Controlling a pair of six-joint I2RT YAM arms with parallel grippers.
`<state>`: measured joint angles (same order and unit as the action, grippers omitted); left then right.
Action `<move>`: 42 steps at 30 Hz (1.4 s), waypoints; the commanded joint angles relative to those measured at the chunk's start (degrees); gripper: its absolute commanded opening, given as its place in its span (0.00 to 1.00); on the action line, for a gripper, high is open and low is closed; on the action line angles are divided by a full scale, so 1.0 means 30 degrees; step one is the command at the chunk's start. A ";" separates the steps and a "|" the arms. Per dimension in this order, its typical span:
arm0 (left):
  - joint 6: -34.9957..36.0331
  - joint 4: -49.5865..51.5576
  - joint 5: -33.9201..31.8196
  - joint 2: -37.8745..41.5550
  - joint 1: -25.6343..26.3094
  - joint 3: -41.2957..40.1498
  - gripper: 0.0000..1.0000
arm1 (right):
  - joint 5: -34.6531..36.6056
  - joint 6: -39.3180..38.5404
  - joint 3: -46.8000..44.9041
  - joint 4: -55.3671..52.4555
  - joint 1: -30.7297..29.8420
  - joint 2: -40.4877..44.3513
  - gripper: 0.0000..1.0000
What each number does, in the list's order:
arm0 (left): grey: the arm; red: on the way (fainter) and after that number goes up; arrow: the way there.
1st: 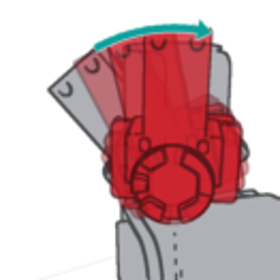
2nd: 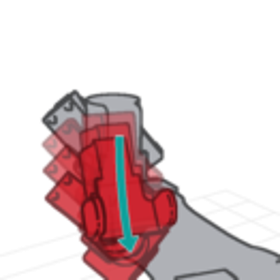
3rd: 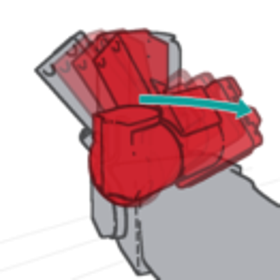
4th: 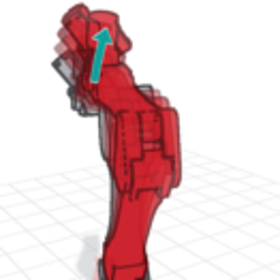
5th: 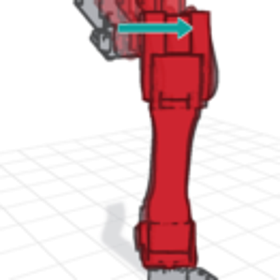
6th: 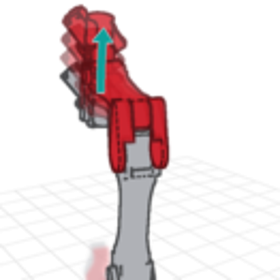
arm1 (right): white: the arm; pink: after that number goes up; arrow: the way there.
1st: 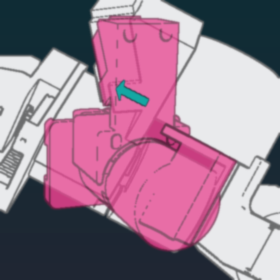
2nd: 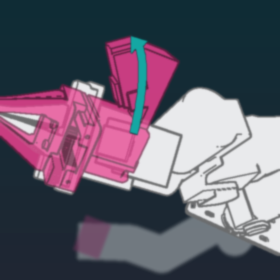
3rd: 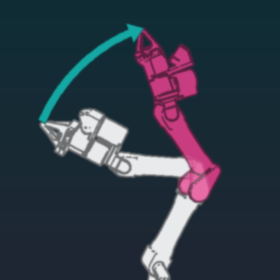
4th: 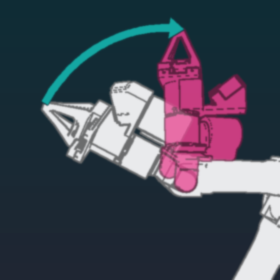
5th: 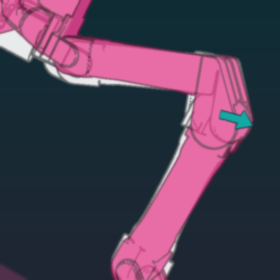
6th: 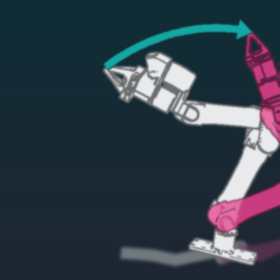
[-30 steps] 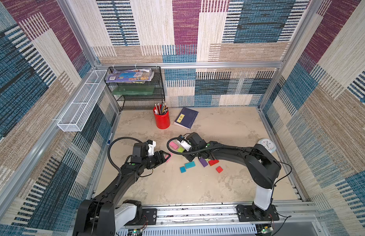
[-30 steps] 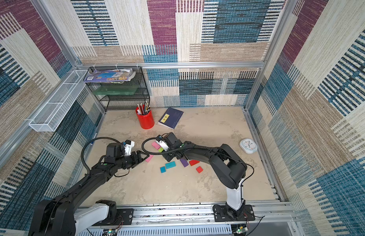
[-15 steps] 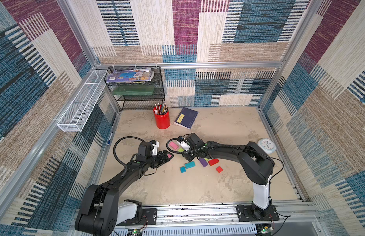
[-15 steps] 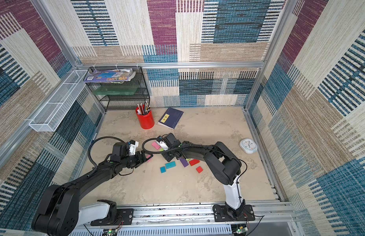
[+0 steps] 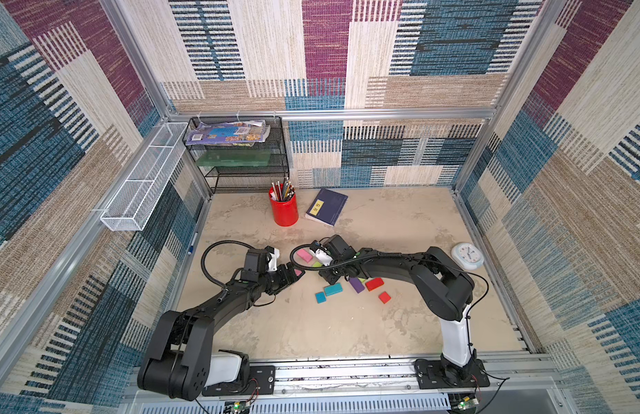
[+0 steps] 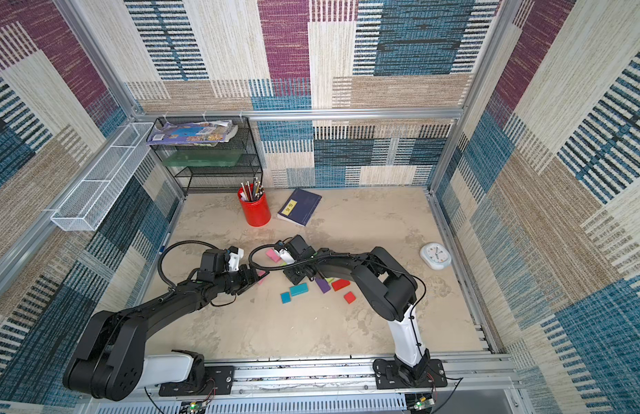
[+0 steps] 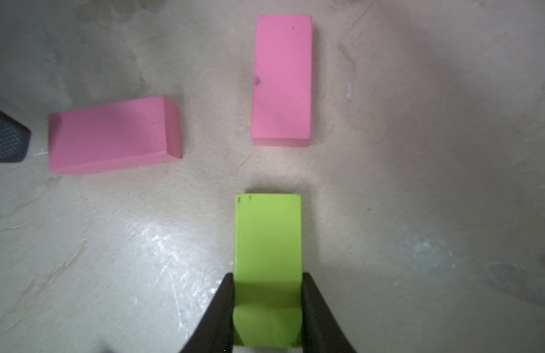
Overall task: Assemble the letter v with building blocks
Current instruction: Assemble the building block at the center of the board.
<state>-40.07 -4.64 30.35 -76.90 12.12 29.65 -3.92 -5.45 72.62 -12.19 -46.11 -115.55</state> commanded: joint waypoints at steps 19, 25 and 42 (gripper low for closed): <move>-0.0049 -0.0358 -0.0140 -0.0977 0.0344 0.0712 0.77 | -0.1011 0.1181 0.0498 -0.0042 0.0739 0.0645 0.69; -0.0179 -0.0384 -0.0889 -0.1302 0.1204 0.1267 0.51 | -0.3648 0.3788 -0.2113 0.2253 0.2344 0.4639 0.67; -0.2473 -0.0827 -0.5730 -0.5035 0.3916 0.2718 0.00 | -0.8123 0.6977 -0.4255 0.4936 0.2781 0.2523 0.00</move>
<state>-44.97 -5.63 17.87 -91.44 23.22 37.39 -26.13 13.52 59.70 -0.27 -37.56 -106.85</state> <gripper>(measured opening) 0.067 0.055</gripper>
